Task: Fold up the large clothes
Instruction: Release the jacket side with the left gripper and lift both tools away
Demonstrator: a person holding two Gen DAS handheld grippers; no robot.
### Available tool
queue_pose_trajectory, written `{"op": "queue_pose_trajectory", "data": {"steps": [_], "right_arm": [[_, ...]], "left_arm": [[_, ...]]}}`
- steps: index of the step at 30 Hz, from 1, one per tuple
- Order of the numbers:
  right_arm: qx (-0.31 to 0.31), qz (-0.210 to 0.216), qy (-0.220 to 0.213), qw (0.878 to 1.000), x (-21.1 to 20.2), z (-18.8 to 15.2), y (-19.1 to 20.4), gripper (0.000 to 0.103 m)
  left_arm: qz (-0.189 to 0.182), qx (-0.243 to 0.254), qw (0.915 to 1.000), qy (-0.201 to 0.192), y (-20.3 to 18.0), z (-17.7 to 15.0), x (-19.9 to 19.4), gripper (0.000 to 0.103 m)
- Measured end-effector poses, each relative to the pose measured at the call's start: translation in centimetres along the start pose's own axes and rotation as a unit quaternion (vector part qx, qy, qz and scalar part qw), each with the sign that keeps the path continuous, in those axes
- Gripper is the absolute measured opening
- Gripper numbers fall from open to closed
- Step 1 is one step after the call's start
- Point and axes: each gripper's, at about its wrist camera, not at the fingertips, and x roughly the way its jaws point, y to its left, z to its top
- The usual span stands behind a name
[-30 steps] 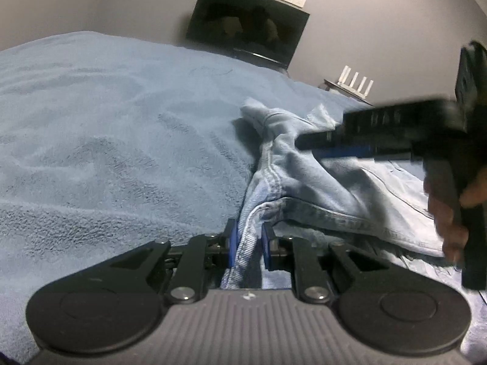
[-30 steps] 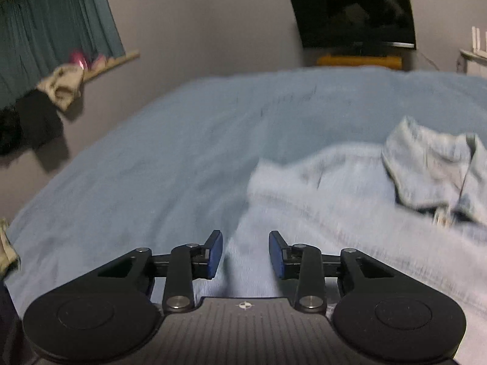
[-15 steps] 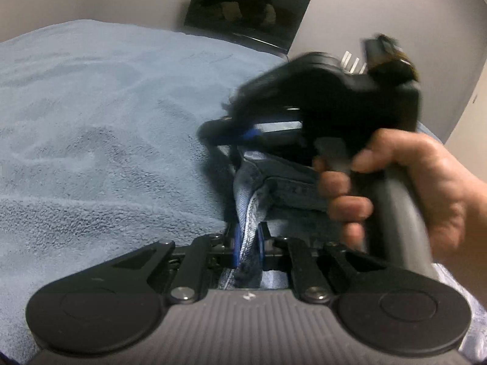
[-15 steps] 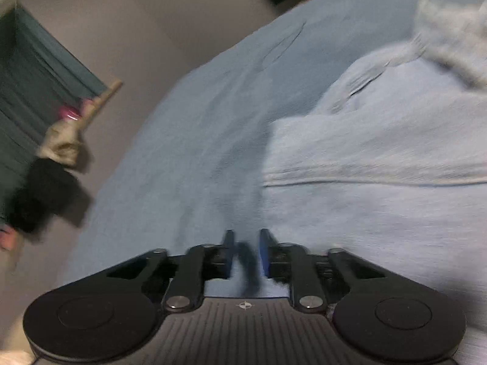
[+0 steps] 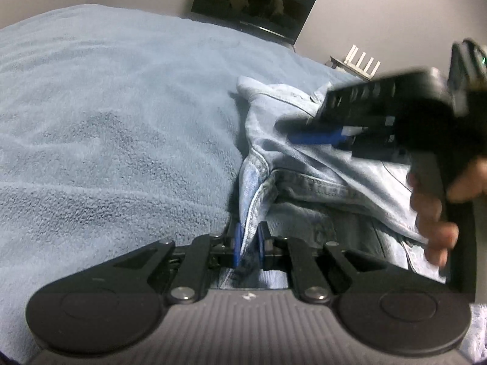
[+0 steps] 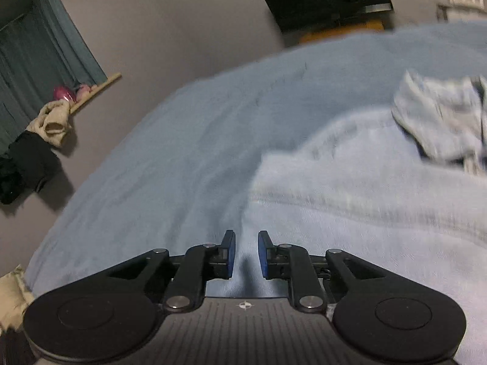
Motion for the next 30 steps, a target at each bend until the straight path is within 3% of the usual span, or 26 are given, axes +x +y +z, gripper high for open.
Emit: {"op": "queue_pose_trajectory", "data": {"steps": [4, 8, 12, 17, 19, 23, 24, 26, 27, 28, 30], "right_arm": [[0.020, -0.008, 0.022, 1.000, 2.4, -2.0, 0.4, 0.019], [0.053, 0.003, 0.030, 0.998, 4.7, -1.9, -0.5, 0.018], [0.040, 0.040, 0.036, 0.998, 3.3, -0.5, -1.1, 0.018], [-0.045, -0.020, -0.077, 0.996, -0.2, 1.0, 0.4, 0.019], [-0.033, -0.039, -0.089, 0.995, 0.6, 1.5, -0.2, 0.019], [-0.063, -0.080, -0.060, 0.993, 2.4, 0.0, -1.3, 0.022], [-0.070, -0.077, -0.068, 0.992, 1.5, -0.3, -1.1, 0.022], [-0.061, -0.062, -0.095, 0.992, -2.0, -1.2, -1.3, 0.032], [-0.060, -0.058, -0.114, 0.990, -3.9, -1.7, -1.5, 0.043], [-0.064, -0.063, -0.135, 0.987, -6.2, -2.4, -2.0, 0.049], [-0.074, -0.099, -0.159, 0.980, -10.3, -3.9, -3.6, 0.050]], "left_arm": [[0.006, 0.006, 0.9999, 0.011, -0.3, 0.7, 0.8, 0.006], [0.010, 0.002, 0.9999, 0.013, -0.1, 0.9, 1.2, 0.006], [0.009, 0.003, 0.9998, 0.015, 0.0, 1.0, 1.7, 0.006], [0.011, 0.005, 0.9998, 0.014, 0.0, 0.4, 1.2, 0.006], [0.012, 0.006, 0.9998, 0.013, -0.1, 0.4, 1.2, 0.006], [0.015, 0.005, 0.9998, 0.015, -0.1, 0.6, 1.5, 0.006], [0.016, 0.005, 0.9998, 0.014, -0.1, 0.7, 1.5, 0.006], [0.016, 0.005, 0.9998, 0.013, -0.1, 0.8, 1.5, 0.006], [0.016, 0.005, 0.9998, 0.013, -0.1, 0.7, 1.5, 0.006], [0.017, 0.005, 0.9998, 0.012, -0.1, 0.7, 1.5, 0.006], [0.020, 0.006, 0.9997, 0.010, -0.4, 0.1, 1.0, 0.007]]}}
